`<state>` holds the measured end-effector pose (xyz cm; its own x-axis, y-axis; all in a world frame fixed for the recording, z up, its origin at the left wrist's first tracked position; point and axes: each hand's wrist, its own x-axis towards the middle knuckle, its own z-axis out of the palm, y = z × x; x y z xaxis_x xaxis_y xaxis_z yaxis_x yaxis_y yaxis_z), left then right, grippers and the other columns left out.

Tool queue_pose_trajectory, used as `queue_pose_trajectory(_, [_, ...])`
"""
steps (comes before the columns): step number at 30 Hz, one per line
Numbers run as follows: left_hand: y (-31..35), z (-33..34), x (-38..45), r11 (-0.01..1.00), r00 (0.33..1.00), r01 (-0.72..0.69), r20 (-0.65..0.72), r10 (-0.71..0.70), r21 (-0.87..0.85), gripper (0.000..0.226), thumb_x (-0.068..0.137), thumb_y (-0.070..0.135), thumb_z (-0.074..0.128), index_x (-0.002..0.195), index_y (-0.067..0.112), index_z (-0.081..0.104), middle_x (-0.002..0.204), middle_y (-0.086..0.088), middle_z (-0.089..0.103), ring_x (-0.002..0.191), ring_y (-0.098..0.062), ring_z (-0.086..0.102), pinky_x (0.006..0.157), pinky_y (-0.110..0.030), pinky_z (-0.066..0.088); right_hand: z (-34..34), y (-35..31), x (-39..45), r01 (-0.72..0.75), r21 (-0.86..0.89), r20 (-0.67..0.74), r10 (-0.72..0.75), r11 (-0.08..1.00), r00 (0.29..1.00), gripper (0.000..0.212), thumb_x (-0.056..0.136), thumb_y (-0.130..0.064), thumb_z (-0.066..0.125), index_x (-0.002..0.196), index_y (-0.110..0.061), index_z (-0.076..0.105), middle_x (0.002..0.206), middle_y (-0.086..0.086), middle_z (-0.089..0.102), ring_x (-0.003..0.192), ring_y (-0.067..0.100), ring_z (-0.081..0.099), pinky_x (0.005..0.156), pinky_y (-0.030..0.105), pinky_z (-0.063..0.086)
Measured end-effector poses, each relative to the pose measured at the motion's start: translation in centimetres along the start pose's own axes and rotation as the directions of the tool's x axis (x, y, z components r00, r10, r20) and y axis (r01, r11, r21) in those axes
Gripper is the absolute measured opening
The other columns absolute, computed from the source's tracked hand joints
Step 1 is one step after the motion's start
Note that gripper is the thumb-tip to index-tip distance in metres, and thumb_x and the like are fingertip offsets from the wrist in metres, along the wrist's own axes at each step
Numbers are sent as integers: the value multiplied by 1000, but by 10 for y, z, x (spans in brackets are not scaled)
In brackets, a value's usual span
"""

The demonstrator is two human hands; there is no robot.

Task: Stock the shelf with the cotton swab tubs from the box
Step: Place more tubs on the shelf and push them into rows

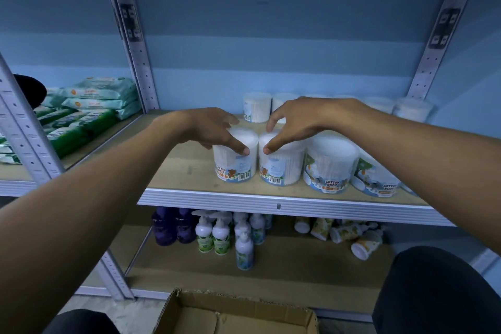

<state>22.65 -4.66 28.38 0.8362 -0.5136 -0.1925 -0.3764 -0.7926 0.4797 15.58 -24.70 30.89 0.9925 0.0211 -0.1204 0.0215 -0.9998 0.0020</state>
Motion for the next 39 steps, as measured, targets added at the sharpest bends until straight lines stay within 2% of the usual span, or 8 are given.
queue_pose_trajectory(8, [-11, 13, -6, 994, 996, 1, -89, -11, -105, 112, 58, 66, 82, 152, 24, 36, 148, -2, 44, 119, -22, 54, 85, -30, 54, -3, 1, -3, 76, 85, 68, -82, 993, 994, 60, 67, -64, 78, 123, -50, 59, 119, -18, 48, 111, 9, 49, 102, 34, 40])
queue_pose_trajectory(11, [-17, 23, -11, 988, 978, -69, -205, 40, -136, 110, 60, 69, 79, 151, 26, 38, 147, 1, 46, 122, -18, 50, 92, -29, 46, -1, 6, -4, 80, 157, 101, -97, 984, 990, 69, 64, -60, 82, 126, -52, 54, 130, -17, 56, 121, 10, 53, 107, 35, 40])
queue_pose_trajectory(15, [-26, 31, -15, 959, 961, -154, -260, 90, -238, 104, 61, 67, 79, 151, 34, 37, 138, 9, 49, 120, -12, 49, 97, -28, 38, -2, 7, -10, 34, 174, 60, -45, 984, 997, 79, 65, -72, 75, 136, -52, 45, 143, -13, 49, 128, 14, 49, 103, 35, 39])
queue_pose_trajectory(19, [-39, 43, -12, 911, 949, -233, -284, 137, -339, 93, 68, 54, 83, 149, 36, 41, 142, 15, 49, 126, -7, 50, 105, -26, 38, -3, 5, -17, -3, 149, -25, 6, 989, 1000, 76, 64, -79, 70, 133, -51, 51, 138, -14, 51, 124, 14, 50, 97, 34, 40])
queue_pose_trajectory(28, [-53, 57, -3, 894, 892, -342, -399, 213, -288, 85, 69, 59, 80, 144, 31, 49, 145, 16, 49, 128, -2, 48, 111, -34, 41, 18, -3, -17, -37, 213, -125, 65, 976, 990, 57, 65, -72, 76, 112, -41, 70, 121, -12, 65, 100, 11, 54, 81, 28, 40])
queue_pose_trajectory(32, [-51, 61, -1, 902, 873, -341, -445, 199, -265, 87, 66, 62, 80, 142, 31, 52, 142, 16, 51, 125, 0, 49, 110, -31, 41, 18, -3, -20, -15, 206, -129, 42, 978, 991, 54, 66, -65, 80, 113, -41, 70, 125, -12, 63, 111, 12, 57, 85, 28, 41])
queue_pose_trajectory(36, [-50, 64, 0, 902, 867, -331, -467, 175, -277, 92, 60, 71, 79, 140, 36, 52, 138, 15, 53, 124, -2, 51, 109, -35, 44, 13, 0, -23, 24, 239, -66, -8, 971, 998, 49, 65, -57, 84, 111, -44, 70, 126, -16, 60, 108, 8, 58, 90, 31, 45])
queue_pose_trajectory(39, [-52, 65, -2, 891, 867, -337, -469, 167, -305, 95, 59, 72, 77, 143, 41, 46, 139, 16, 52, 126, -3, 50, 108, -35, 44, 14, 4, -25, 33, 298, -34, -24, 954, 999, 60, 59, -67, 81, 114, -51, 64, 133, -17, 57, 113, 7, 58, 101, 35, 45])
